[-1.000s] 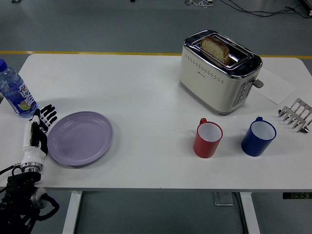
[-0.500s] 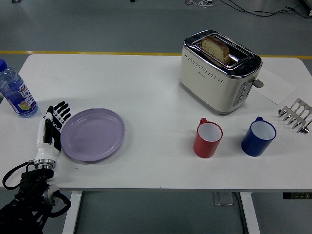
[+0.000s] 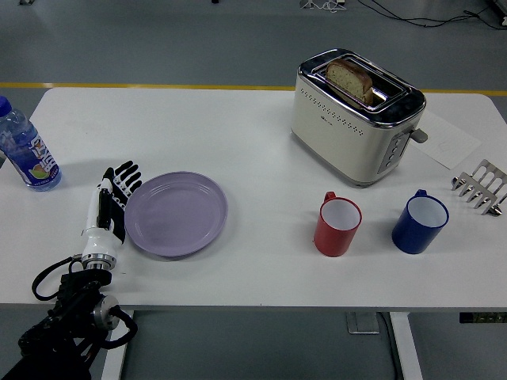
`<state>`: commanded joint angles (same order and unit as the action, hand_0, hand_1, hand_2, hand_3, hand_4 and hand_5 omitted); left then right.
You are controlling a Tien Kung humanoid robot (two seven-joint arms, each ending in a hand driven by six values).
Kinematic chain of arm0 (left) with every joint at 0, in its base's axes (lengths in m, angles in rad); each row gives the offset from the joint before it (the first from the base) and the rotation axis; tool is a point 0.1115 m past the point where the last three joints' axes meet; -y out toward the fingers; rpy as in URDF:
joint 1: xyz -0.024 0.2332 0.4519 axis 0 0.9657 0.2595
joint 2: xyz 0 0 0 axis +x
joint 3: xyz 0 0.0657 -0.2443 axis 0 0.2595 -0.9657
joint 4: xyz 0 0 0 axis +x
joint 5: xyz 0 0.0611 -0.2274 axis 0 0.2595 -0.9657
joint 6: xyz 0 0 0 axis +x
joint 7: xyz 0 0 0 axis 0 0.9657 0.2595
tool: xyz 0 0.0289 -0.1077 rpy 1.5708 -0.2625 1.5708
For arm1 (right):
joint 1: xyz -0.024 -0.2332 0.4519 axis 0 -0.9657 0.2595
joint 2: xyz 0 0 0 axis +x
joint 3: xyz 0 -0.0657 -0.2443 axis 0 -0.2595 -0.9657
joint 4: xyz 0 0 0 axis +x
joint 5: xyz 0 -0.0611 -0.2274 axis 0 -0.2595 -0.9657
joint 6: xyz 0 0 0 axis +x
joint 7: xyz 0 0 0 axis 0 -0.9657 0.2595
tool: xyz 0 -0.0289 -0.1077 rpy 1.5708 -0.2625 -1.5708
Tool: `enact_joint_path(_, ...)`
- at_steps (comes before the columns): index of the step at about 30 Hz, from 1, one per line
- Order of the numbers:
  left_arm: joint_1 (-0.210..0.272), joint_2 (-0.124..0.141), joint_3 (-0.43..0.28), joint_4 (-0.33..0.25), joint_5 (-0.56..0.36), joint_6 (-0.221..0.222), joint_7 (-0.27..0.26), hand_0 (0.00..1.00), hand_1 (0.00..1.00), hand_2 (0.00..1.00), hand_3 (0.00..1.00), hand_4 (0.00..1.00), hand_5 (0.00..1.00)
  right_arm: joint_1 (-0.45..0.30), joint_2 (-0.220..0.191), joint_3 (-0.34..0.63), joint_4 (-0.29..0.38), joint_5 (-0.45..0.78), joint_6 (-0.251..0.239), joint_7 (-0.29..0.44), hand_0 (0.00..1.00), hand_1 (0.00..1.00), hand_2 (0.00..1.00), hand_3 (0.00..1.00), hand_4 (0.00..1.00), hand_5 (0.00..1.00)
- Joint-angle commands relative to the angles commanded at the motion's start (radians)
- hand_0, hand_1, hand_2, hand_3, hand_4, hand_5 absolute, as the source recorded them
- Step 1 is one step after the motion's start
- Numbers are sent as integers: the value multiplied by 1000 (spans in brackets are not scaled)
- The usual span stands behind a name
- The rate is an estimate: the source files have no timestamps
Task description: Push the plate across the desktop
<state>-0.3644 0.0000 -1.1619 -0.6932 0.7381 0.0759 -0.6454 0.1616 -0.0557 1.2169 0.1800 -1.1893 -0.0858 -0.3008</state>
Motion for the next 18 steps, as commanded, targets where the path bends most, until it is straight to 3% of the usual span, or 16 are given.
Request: enact_joint_path(18,-76,0,162,10,-50,8,0,791,801,791,710,453,998,3,-4,-10,0,4,3,2,606,516,582,576,361,262)
